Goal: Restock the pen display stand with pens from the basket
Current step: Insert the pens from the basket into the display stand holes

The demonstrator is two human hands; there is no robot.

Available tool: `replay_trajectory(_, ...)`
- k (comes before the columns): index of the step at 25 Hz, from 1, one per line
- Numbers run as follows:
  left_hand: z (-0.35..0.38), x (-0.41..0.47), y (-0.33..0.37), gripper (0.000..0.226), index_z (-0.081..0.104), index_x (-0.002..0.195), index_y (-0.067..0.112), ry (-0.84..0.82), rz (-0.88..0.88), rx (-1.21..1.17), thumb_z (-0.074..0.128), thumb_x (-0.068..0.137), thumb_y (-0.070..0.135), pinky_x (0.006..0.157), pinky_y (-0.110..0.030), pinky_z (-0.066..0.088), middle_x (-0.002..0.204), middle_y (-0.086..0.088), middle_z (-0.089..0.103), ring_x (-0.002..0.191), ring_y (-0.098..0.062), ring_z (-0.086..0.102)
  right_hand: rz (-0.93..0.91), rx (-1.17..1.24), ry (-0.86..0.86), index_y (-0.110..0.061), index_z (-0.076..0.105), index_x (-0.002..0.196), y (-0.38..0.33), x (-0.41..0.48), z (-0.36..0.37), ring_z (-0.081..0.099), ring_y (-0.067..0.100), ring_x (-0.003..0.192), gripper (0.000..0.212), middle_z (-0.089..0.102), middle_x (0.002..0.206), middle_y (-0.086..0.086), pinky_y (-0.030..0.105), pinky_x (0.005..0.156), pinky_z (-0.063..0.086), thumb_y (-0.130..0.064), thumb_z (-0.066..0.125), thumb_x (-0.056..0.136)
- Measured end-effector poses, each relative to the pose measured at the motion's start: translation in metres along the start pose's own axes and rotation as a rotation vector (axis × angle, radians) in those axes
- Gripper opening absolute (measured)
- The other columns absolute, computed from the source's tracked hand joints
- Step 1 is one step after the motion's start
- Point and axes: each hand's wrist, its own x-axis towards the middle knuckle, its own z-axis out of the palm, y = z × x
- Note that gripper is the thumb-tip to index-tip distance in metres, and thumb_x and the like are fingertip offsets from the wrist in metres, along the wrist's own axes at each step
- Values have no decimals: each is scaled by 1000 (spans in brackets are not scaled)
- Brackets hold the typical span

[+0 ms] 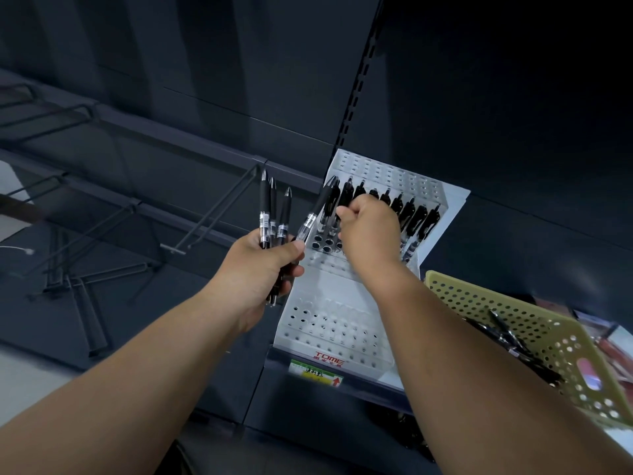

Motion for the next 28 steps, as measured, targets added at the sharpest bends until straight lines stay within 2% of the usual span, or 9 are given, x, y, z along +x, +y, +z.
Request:
replay_trajectory(3, 3, -9, 3, 12, 59, 92, 12, -2, -18, -28, 64, 87, 2, 44, -20, 44, 81, -8, 67, 60, -12, 61, 49, -7, -39, -11, 63, 87, -1, -4, -8, 66, 24, 73, 19, 65, 73, 4, 34, 67, 54, -27, 59, 95)
replay_trajectory(6, 5, -15, 7, 18, 59, 87, 14, 19, -23, -55, 62, 85, -3, 41, -19, 42, 82, -9, 67, 60, -14, 62, 13, 43, 12, -15, 62, 96, -1, -27, -23, 61, 15, 72, 13, 61, 77, -5, 31, 65, 48, -27, 56, 97)
replay_trajectory(9, 9, -22, 8, 21, 59, 82, 16, 56, 6, -2, 65, 82, -5, 39, -18, 40, 78, -7, 67, 58, -12, 62, -137, 126, 45, -17, 63, 101, -7, -60, -39, 56, 8, 79, 11, 59, 90, -9, 27, 71, 47, -18, 52, 98)
replay_trajectory(12, 17, -29, 8, 22, 58, 82, 14, 47, 46, 87, 67, 80, -6, 40, -19, 38, 74, -6, 64, 59, -13, 62, -362, 50, 75, -13, 67, 112, -11, -79, -51, 55, 10, 96, 22, 59, 111, -4, 24, 84, 46, -11, 51, 98)
replay_trajectory(15, 25, -36, 8, 21, 59, 82, 13, -2, 75, 155, 68, 79, -6, 44, -21, 38, 72, -4, 61, 65, -16, 58, -508, -100, -94, -16, 65, 121, -14, -84, -60, 56, 13, 108, 27, 60, 123, -4, 27, 91, 45, -13, 50, 98)
replay_trajectory(19, 29, -42, 6, 20, 60, 81, 13, -3, 80, 191, 66, 80, -6, 48, -24, 39, 70, -3, 63, 65, -16, 60, -455, -213, -311, -31, 60, 126, -6, -85, -70, 53, 14, 110, 30, 61, 120, -7, 26, 84, 40, -23, 48, 101)
replay_trajectory(22, 30, -43, 2, 14, 63, 87, 10, -21, 46, 153, 64, 84, -3, 46, -22, 44, 74, -5, 70, 65, -14, 67, -410, -261, -340, -31, 59, 130, 2, -85, -72, 57, 17, 103, 32, 60, 115, -4, 31, 84, 47, -25, 49, 101)
replay_trajectory(25, 30, -41, 1, 5, 62, 93, 9, -15, 22, 74, 63, 89, 6, 47, -23, 51, 85, -9, 70, 71, -17, 68, -355, -306, -332, -29, 64, 121, 11, -82, -68, 56, 15, 92, 25, 60, 109, -4, 33, 77, 48, -26, 50, 100)
replay_trajectory(28, 25, -33, 5, 8, 62, 99, 8, 7, 12, 20, 60, 93, 13, 57, -31, 59, 91, -9, 68, 74, -19, 68, -163, -61, -295, -27, 66, 111, 15, -71, -73, 55, 8, 74, 18, 64, 100, -7, 26, 65, 46, -25, 53, 99)
